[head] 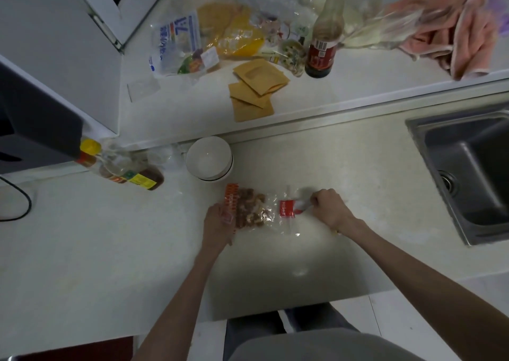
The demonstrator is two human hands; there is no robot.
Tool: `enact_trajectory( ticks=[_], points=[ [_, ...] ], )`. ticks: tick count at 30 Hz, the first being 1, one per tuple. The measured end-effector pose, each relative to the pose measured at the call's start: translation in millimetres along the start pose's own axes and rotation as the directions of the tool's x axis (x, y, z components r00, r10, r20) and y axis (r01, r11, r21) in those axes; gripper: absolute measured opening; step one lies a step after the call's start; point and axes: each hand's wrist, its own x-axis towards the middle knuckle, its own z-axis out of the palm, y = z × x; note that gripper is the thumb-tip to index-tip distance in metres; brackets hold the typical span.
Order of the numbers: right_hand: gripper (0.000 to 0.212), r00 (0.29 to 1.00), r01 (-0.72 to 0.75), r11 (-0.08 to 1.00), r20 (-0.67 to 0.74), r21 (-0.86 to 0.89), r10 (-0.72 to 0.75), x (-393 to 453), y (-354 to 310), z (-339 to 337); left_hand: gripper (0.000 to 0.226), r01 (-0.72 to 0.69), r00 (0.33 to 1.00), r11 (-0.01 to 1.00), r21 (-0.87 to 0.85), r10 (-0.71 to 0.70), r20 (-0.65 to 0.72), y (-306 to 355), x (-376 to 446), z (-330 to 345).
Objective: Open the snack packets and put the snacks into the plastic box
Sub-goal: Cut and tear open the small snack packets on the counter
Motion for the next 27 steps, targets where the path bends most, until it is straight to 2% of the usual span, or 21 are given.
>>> enact_trajectory(
  ticks=[3, 8, 12, 16, 20, 23, 27],
  points=[
    [0.020, 1.000, -0.016, 0.998, 0.016, 0.061, 0.015, 2.9, -3.7, 6.5, 0.011, 0.033, 0.999, 0.999, 0.014, -0.033, 0.042, -0.3, 7.0, 2.3],
    [0.029, 0.999, -0.019, 0.973, 0.047, 0.228, 0.009, 5.1, -18.0, 16.2, 0.008, 0.064, 0.991, 0.996, -0.056, -0.057, 0.118, -5.7, 7.1, 12.2],
    [0.028, 0.995, 0.028, 0.983, 0.089, 0.180, -0.045, 9.8, -32.7, 24.5, 0.011, 0.112, 0.993, 0.974, -0.198, -0.119, -0.023, -10.4, 15.3, 11.5],
    [0.024, 0.998, 0.054, 0.993, 0.037, 0.102, -0.058, 16.8, -37.8, 29.3, 0.011, 0.196, 0.980, 0.962, -0.189, -0.184, 0.080, -23.5, 20.2, 5.7],
    [0.022, 0.997, 0.073, 0.997, 0.038, -0.038, -0.071, 18.5, -45.1, 38.2, 0.012, 0.224, 0.973, 0.965, -0.136, -0.215, 0.080, -35.6, 21.6, 3.0],
    [0.022, 0.995, 0.080, 0.995, 0.067, -0.066, -0.076, 21.2, -51.1, 46.9, 0.011, 0.240, 0.970, 0.955, -0.172, -0.228, 0.086, -39.7, 22.2, 3.3],
    [0.022, 0.992, 0.094, 0.994, 0.087, -0.050, -0.089, 29.2, -57.7, 49.7, 0.009, 0.242, 0.967, 0.966, -0.095, -0.232, 0.106, -40.6, 28.2, 0.7]
  ],
)
